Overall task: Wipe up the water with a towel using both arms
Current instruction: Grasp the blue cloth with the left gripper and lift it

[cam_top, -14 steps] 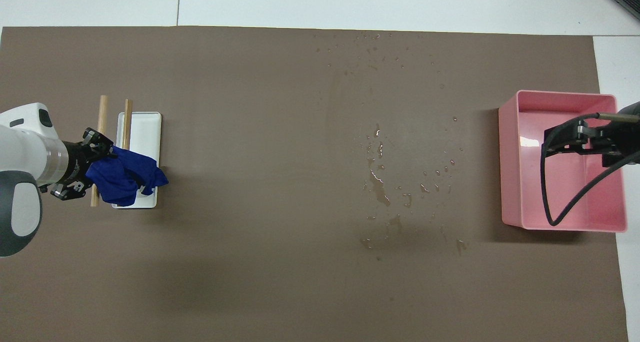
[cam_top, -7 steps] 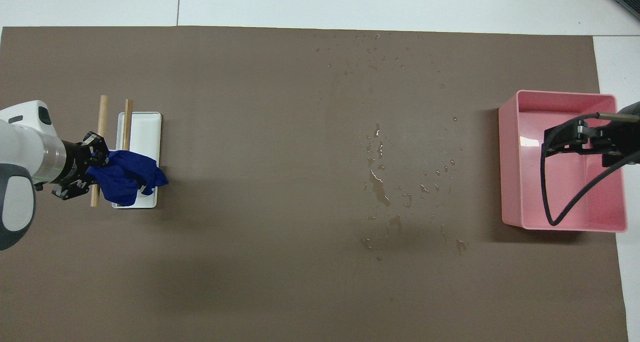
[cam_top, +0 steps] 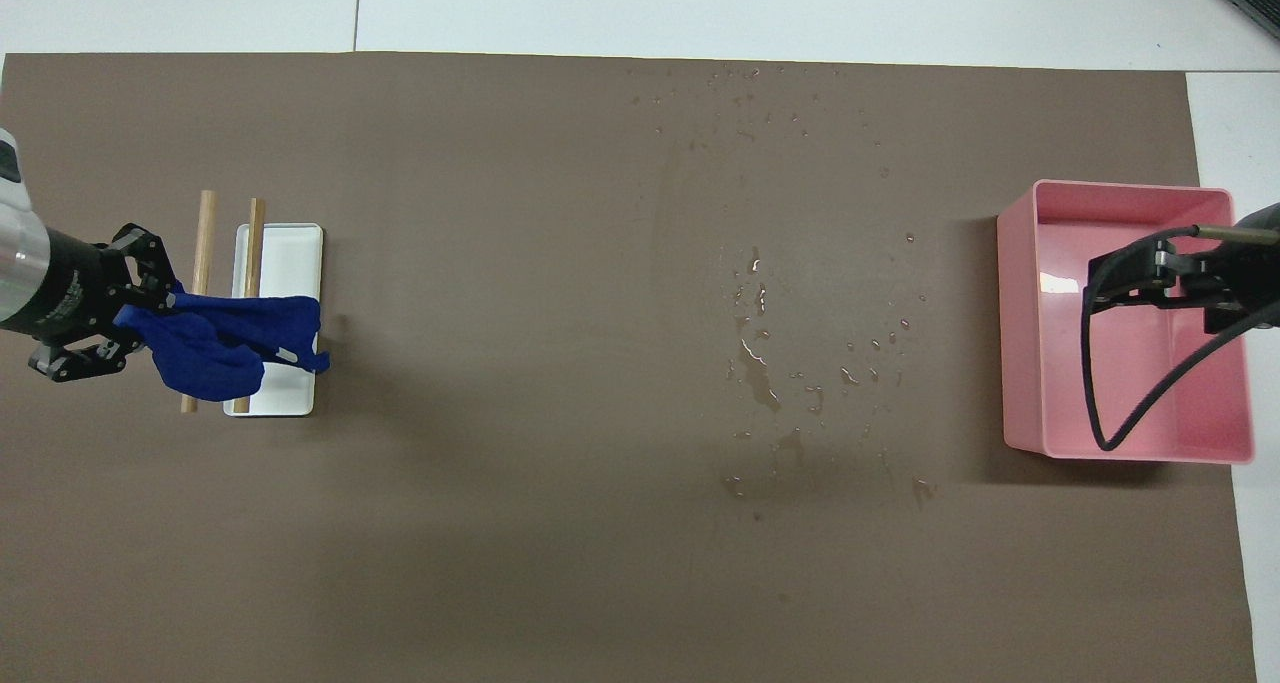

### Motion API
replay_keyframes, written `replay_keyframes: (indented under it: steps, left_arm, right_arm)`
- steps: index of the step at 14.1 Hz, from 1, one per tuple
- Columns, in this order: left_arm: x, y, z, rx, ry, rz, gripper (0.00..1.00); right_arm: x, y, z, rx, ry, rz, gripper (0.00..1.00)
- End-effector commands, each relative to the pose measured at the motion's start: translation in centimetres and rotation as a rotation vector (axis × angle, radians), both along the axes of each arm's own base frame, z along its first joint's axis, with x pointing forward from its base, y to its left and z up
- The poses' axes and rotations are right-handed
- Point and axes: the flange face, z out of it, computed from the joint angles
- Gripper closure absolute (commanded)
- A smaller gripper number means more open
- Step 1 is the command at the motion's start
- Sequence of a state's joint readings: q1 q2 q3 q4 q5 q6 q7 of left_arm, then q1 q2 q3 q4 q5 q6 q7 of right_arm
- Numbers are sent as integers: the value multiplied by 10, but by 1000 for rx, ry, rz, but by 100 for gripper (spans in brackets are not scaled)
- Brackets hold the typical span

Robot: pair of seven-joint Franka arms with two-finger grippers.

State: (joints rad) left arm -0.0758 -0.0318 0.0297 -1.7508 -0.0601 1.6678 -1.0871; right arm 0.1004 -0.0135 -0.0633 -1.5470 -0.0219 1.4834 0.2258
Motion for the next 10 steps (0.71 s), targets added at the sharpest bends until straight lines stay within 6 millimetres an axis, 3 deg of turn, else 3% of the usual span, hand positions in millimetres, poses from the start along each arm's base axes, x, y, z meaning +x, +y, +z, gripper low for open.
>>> replay_keyframes:
  steps: [1,6,10]
  left_arm:
    - [2,-31,37,-23,-5,87,100]
    - [-14,-124,71,-65,-38,268,100]
    - [-35,-198,89,-106,-62,434,100]
  right_arm:
    - [-8,-2,1,25,6,16,0]
    - [-12,7,1,26,3,22,0]
    - [-1,22,3,92,-63,-169,0]
